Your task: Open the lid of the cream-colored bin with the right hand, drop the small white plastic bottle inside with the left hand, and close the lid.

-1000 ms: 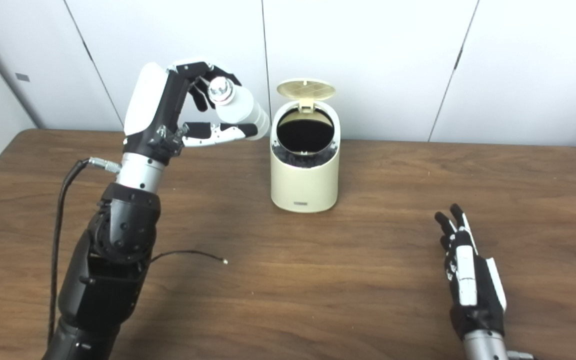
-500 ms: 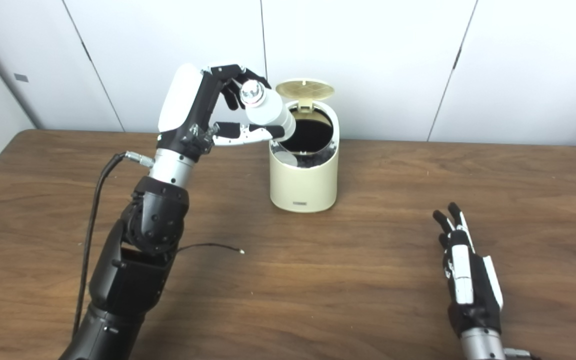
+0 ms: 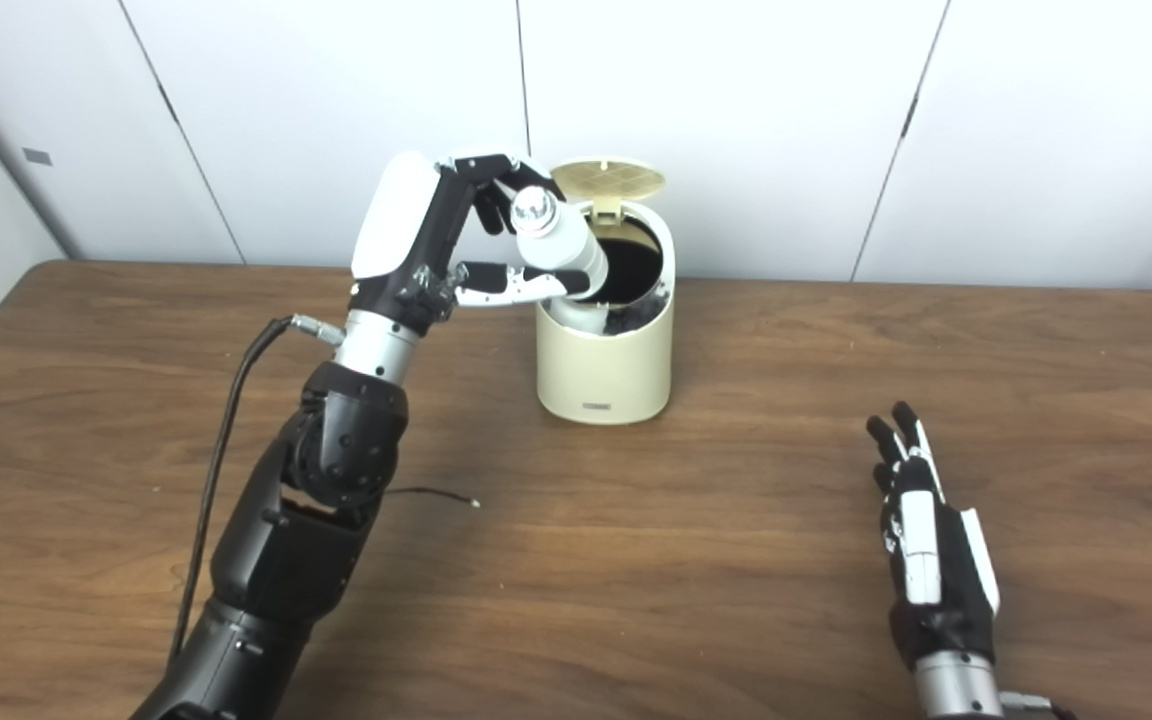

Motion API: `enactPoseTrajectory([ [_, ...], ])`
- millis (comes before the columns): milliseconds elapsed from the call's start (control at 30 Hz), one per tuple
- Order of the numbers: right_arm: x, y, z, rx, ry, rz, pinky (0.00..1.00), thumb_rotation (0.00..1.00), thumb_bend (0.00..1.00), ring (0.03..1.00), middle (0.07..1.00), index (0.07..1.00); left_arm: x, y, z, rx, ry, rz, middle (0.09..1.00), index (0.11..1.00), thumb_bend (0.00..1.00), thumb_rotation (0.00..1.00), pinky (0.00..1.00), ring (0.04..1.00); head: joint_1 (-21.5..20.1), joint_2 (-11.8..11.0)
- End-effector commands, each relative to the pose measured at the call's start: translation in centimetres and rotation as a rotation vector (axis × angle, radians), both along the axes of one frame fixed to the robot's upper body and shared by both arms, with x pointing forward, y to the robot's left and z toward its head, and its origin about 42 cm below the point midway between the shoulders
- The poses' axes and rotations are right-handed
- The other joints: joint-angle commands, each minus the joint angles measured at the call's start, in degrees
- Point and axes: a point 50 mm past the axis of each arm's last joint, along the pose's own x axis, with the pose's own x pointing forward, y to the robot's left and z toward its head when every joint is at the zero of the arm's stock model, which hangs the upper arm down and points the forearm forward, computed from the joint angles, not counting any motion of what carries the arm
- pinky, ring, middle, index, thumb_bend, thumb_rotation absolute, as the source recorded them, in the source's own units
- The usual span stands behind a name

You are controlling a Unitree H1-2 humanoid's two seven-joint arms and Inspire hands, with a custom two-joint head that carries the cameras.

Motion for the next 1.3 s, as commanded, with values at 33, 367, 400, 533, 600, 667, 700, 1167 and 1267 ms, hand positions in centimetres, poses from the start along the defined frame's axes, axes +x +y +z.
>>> enactPoseTrajectory([
  [33, 0.4, 0.4, 0.0, 0.014, 0.015, 0.013, 1.00, 1.00, 0.69, 1.000, 0.943, 0.984, 0.6, -0.7, 2.3, -0.004, -0.114, -0.008, 0.525, 0.475, 0.50, 0.00, 0.37, 0.412, -0.2, 0.0],
  [367, 0.5, 0.7, -0.2, 0.020, 0.039, 0.024, 1.00, 1.00, 0.70, 1.000, 0.954, 0.985, 1.0, -0.9, 1.9, -0.002, -0.116, -0.003, 0.527, 0.478, 0.50, 0.00, 0.37, 0.408, -0.4, 0.0],
  [400, 0.5, 0.7, -0.2, 0.015, 0.038, 0.026, 1.00, 1.00, 0.69, 1.000, 0.954, 0.984, 1.0, -0.9, 1.8, -0.002, -0.116, -0.005, 0.527, 0.478, 0.50, 0.00, 0.37, 0.408, -0.4, 0.0],
  [533, 0.5, 0.8, -0.1, 0.014, 0.040, 0.026, 1.00, 1.00, 0.70, 1.000, 0.960, 0.982, 1.3, -1.0, 1.5, 0.005, -0.115, -0.010, 0.530, 0.478, 0.50, 0.00, 0.37, 0.408, -0.6, -0.1],
  [600, 0.5, 0.8, -0.1, 0.016, 0.041, 0.024, 1.00, 1.00, 0.70, 1.000, 0.964, 0.983, 1.4, -1.0, 1.3, 0.005, -0.111, -0.011, 0.527, 0.480, 0.50, 0.00, 0.37, 0.408, -0.6, -0.1],
  [667, 0.6, 0.8, -0.2, 0.016, 0.041, 0.025, 1.00, 1.00, 0.70, 1.000, 0.963, 0.983, 1.7, -1.1, 1.0, -0.005, -0.095, -0.013, 0.528, 0.481, 0.50, 0.00, 0.37, 0.410, -0.7, -0.1],
  [700, 0.6, 0.8, -0.2, 0.013, 0.040, 0.025, 1.00, 1.00, 0.71, 1.000, 0.963, 0.983, 1.8, -1.1, 0.8, -0.010, -0.088, -0.017, 0.528, 0.480, 0.50, 0.00, 0.38, 0.411, -0.7, -0.1],
  [1167, 0.6, 0.7, -0.2, 0.002, 0.033, 0.062, 1.00, 1.00, 0.65, 1.000, 0.962, 0.999, 1.9, -1.2, -0.4, -0.001, -0.066, -0.022, 0.516, 0.512, 0.50, 0.00, 0.32, 0.382, -0.7, 0.2],
  [1267, 0.5, 0.6, -0.2, -0.009, 0.032, 0.072, 1.00, 1.00, 0.65, 1.000, 0.959, 1.000, 1.9, -1.1, -0.4, 0.019, -0.049, -0.016, 0.504, 0.524, 0.50, 0.00, 0.31, 0.376, -0.7, 0.3],
])
